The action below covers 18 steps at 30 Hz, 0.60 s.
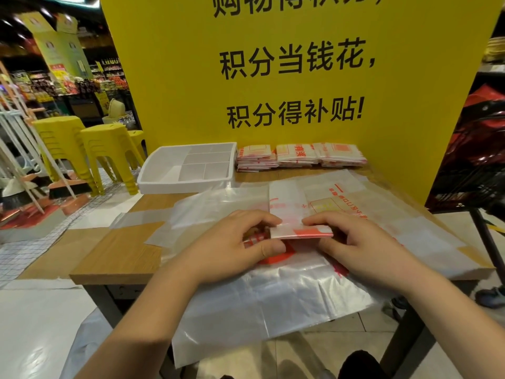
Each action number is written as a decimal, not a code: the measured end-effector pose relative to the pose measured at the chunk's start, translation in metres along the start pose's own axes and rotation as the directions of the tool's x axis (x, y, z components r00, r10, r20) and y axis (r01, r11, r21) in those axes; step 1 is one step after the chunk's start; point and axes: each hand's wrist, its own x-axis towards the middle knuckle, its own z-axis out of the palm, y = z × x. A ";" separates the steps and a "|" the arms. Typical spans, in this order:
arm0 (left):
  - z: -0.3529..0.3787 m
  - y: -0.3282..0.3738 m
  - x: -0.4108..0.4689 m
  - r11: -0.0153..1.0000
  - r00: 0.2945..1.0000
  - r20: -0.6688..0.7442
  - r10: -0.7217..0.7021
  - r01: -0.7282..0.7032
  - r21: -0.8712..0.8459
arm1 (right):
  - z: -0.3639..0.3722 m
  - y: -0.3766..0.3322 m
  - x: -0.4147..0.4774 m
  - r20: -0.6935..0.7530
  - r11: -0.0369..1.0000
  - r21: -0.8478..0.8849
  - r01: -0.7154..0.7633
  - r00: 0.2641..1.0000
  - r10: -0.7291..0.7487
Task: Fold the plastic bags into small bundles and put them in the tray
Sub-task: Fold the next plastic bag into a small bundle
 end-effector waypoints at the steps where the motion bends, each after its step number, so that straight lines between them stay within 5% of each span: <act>1: 0.001 -0.002 0.000 1.000 0.999 0.026 0.018 -0.018 0.001 | 0.000 0.000 0.000 -0.018 0.999 0.032 -0.003 1.000 0.004; 10: 0.003 -0.013 0.023 0.994 0.993 -0.098 0.059 -0.068 -0.082 | -0.003 0.001 0.002 -0.022 0.991 0.134 -0.032 0.999 0.036; 18: 0.010 -0.018 0.025 0.976 0.992 -0.124 -0.027 -0.001 -0.216 | -0.015 -0.004 0.024 0.060 0.995 -0.082 -0.050 0.997 0.055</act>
